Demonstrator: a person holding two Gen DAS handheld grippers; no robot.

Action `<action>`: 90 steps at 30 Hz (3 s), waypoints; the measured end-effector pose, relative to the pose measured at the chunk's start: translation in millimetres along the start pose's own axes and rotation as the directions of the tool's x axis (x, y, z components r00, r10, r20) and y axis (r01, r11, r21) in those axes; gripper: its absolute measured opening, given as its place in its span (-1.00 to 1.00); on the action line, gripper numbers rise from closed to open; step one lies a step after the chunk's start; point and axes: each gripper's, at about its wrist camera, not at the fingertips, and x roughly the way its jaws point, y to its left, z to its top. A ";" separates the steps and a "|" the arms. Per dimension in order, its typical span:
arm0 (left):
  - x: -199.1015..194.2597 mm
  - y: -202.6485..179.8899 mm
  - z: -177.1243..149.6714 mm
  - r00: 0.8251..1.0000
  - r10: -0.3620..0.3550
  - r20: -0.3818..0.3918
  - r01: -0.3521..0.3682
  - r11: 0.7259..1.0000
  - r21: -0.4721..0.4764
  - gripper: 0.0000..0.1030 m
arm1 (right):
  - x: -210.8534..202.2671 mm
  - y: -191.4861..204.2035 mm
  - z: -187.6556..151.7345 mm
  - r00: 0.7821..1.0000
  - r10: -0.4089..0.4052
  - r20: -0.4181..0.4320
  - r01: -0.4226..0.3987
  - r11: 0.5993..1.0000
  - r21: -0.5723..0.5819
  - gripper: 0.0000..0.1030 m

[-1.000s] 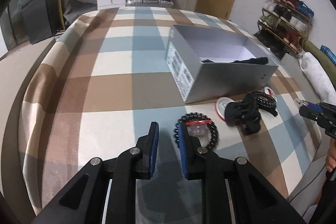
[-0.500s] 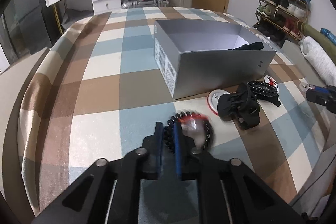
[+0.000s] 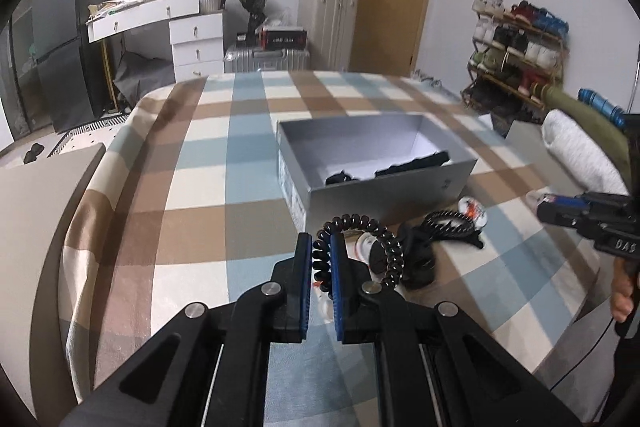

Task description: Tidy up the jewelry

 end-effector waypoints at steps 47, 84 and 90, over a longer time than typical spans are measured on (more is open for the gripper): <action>50.9 -14.4 43.0 0.999 0.037 -0.019 -0.037 0.999 -0.020 -0.89 | 74.1 -5.4 61.1 0.984 0.179 0.023 -0.179 0.948 0.262 -0.47; 13.5 -12.2 -11.1 0.999 0.052 0.003 -0.052 0.998 0.019 0.98 | 55.3 -24.1 -8.5 0.979 -0.189 -0.079 0.197 0.974 0.112 1.00; 17.0 -9.2 -15.9 0.998 0.069 0.009 -0.069 0.998 0.009 0.98 | 65.2 -27.2 -7.3 0.958 -0.252 -0.139 0.268 0.957 0.114 1.00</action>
